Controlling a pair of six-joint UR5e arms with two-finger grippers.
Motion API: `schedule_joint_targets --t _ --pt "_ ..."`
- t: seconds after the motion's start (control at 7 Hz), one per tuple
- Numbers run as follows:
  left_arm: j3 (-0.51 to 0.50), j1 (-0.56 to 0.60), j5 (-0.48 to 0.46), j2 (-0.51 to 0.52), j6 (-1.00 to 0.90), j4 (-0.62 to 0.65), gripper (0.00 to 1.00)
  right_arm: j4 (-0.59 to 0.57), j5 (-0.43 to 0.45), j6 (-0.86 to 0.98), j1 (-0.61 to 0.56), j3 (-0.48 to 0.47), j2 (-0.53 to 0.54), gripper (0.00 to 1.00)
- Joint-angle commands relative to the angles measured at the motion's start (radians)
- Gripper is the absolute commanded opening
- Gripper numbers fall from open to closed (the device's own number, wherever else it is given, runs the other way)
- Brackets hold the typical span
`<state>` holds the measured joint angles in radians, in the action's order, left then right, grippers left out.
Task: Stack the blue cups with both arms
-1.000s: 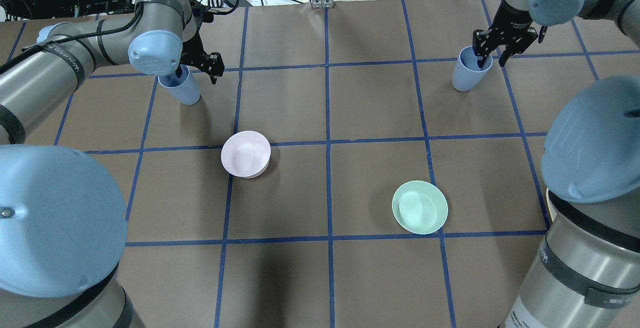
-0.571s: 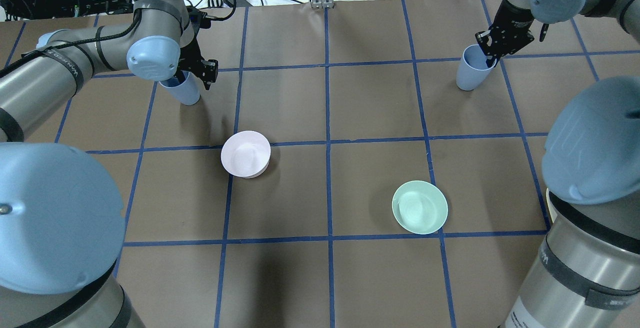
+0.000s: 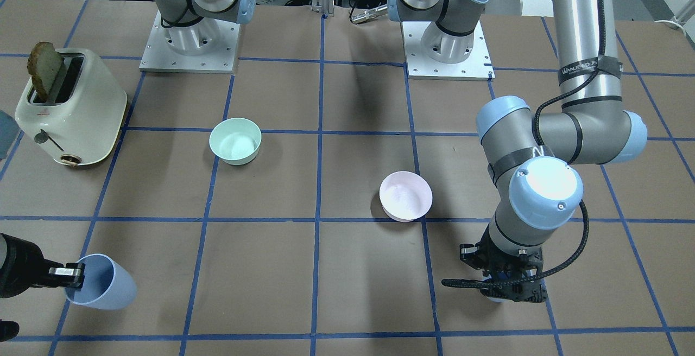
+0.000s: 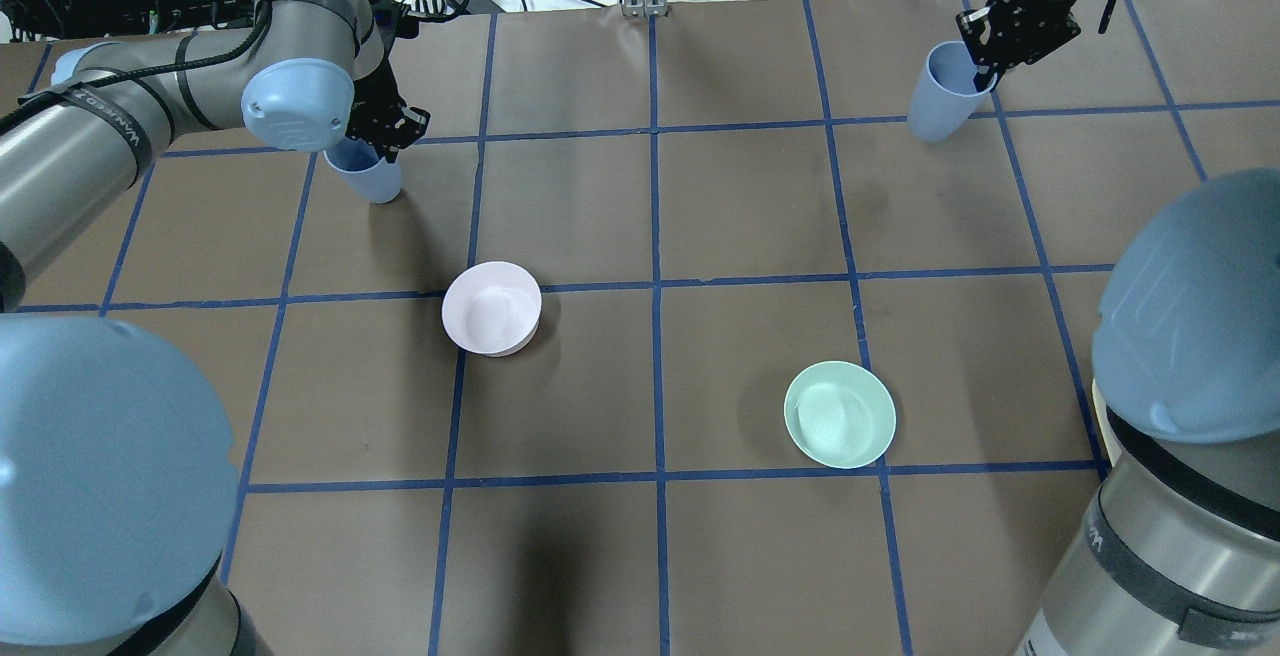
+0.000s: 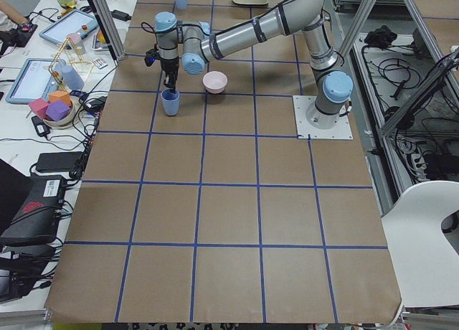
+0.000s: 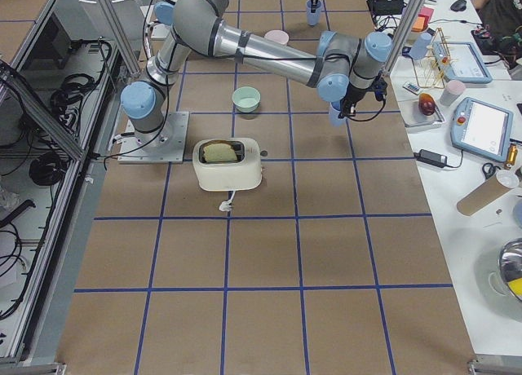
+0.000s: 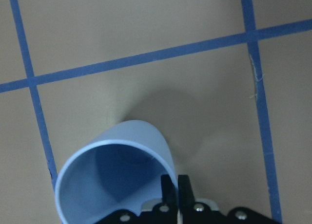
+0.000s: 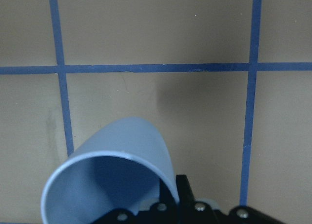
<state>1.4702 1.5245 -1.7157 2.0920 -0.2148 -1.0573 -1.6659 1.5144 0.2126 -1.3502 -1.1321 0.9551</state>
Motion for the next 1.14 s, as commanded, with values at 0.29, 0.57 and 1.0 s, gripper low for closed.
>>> schedule_joint_targets --t 0.29,0.57,1.0 --pt "-0.1 0.17 0.097 -0.006 0.306 -0.069 0.0 0.025 -0.016 -0.163 -0.104 0.025 0.022 0.0" --pt "-0.1 0.312 0.171 0.006 0.363 -0.063 0.0 0.026 -0.014 -0.17 -0.107 0.025 0.022 0.0" --pt "-0.073 0.44 0.194 0.026 0.405 -0.069 0.0 0.049 -0.014 -0.171 -0.11 0.023 0.027 0.0"
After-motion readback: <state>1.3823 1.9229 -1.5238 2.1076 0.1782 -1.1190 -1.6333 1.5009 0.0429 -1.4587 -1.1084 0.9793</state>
